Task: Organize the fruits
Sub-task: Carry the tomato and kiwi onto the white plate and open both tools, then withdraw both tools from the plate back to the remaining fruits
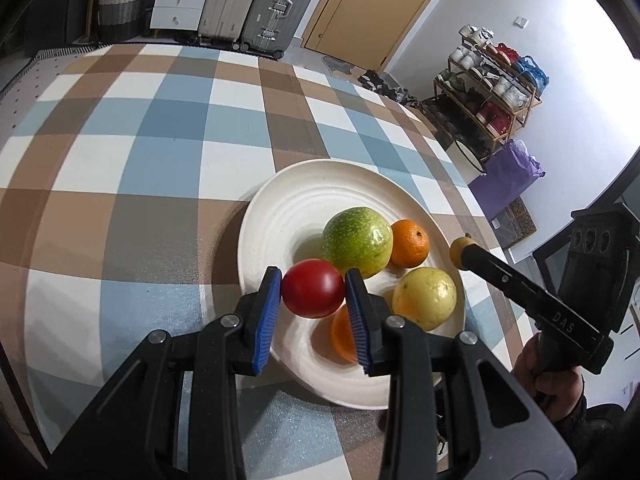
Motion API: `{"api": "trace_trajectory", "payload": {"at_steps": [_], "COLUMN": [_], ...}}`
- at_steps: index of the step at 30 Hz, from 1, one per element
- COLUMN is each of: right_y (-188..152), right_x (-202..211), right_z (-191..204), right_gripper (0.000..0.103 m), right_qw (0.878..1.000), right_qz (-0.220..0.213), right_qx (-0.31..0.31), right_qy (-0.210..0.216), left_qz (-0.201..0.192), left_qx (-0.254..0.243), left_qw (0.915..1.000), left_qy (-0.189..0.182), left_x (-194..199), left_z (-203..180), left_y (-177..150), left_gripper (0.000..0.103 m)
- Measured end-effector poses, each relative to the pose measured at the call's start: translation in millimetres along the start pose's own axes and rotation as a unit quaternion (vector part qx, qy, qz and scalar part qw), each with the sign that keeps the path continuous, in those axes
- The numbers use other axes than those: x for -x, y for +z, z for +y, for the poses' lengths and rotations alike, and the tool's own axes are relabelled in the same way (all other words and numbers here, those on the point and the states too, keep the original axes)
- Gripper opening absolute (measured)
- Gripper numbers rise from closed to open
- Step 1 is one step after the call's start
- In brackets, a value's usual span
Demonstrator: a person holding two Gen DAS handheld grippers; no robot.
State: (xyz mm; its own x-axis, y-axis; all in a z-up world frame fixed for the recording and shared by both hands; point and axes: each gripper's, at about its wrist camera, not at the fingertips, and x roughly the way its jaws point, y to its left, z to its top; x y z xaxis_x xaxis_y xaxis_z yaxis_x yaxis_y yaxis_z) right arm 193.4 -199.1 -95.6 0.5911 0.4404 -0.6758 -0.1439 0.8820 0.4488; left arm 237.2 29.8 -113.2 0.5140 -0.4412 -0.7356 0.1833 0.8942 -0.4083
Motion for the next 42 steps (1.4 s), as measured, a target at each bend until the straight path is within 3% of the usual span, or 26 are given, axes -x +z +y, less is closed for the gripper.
{"api": "trace_trajectory", "payload": {"at_steps": [10, 14, 31, 38, 42], "right_y": [-1.8, -1.0, -15.8, -29.0, -35.7], "right_x": [-6.0, 0.9, 36.6, 53.9, 61.9], "right_z": [-2.8, -4.5, 16.2, 28.0, 33.0], "right_gripper": [0.029, 0.042, 0.043, 0.048, 0.05], "right_qw": [1.0, 1.0, 1.0, 0.999, 0.999], "right_qz": [0.0, -0.014, -0.029, -0.034, -0.034], "right_qx": [0.005, -0.003, 0.002, 0.009, 0.012], "right_qy": [-0.017, -0.013, 0.0, 0.002, 0.001], "left_qz": [-0.002, -0.003, -0.014, -0.013, -0.014], "left_qx": [-0.003, -0.001, -0.014, -0.03, -0.033], "left_qw": [1.0, 1.0, 0.9998, 0.9995, 0.9994], "left_qy": [-0.008, -0.009, -0.011, 0.003, 0.004], "left_x": [-1.2, 3.9, 44.7, 56.1, 63.0], "left_z": [-0.2, -0.3, -19.2, -35.0, -40.1], "left_y": [-1.2, -2.8, -34.5, -54.1, -62.6], "left_gripper": [0.03, 0.03, 0.03, 0.041, 0.041]}}
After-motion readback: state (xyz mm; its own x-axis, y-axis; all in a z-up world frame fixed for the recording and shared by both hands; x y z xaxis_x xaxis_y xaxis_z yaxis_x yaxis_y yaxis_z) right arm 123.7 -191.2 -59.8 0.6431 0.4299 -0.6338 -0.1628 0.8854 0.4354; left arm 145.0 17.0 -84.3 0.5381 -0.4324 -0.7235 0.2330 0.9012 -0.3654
